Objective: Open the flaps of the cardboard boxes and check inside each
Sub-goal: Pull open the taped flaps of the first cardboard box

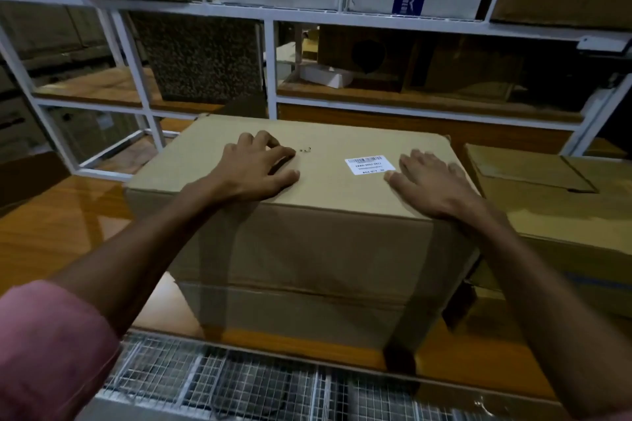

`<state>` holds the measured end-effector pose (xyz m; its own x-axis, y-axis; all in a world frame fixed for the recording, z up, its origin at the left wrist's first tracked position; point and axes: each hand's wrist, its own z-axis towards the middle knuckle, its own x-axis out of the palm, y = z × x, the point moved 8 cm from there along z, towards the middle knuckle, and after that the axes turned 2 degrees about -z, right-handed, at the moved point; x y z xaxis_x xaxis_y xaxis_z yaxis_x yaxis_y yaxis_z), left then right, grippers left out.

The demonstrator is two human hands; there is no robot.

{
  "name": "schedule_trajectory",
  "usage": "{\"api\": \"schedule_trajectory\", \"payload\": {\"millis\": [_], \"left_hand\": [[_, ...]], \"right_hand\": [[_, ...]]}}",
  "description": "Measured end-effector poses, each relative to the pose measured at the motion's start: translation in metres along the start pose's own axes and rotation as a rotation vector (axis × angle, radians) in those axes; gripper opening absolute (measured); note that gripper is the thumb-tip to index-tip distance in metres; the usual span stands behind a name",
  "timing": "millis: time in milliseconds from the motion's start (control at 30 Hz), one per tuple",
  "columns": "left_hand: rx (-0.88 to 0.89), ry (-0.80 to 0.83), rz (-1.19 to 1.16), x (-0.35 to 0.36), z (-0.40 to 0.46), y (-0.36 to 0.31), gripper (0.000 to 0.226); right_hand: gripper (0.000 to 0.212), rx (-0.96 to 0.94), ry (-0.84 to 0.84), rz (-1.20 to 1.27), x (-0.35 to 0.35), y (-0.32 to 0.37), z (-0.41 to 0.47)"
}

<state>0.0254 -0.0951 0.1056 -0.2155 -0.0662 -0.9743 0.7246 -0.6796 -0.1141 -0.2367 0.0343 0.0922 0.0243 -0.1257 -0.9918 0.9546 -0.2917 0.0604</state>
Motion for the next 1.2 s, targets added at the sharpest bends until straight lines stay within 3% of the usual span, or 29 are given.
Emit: {"api": "schedule_trajectory", "payload": {"millis": [233, 533, 833, 1033, 1200], "left_hand": [[0.066, -0.188, -0.028, -0.014, -0.064, -0.017, 0.074], [0.15, -0.517, -0.013, -0.021, -0.168, -0.04, 0.045], [0.137, -0.53, 0.002, -0.014, -0.19, -0.045, 0.051], [0.155, -0.603, 0.012, 0.008, -0.203, -0.035, 0.057], [0.047, -0.456, 0.082, 0.088, -0.2, -0.012, 0.07]], "right_hand": [[0.066, -0.027, -0.155, 0.023, -0.009, 0.017, -0.066], [0.06, -0.06, -0.299, 0.005, -0.015, 0.047, -0.171], [0.061, -0.052, -0.353, -0.022, -0.01, 0.054, -0.195], [0.06, -0.062, -0.487, -0.056, 0.008, 0.065, -0.209], [0.063, -0.04, -0.553, 0.033, 0.072, 0.07, -0.206]]}}
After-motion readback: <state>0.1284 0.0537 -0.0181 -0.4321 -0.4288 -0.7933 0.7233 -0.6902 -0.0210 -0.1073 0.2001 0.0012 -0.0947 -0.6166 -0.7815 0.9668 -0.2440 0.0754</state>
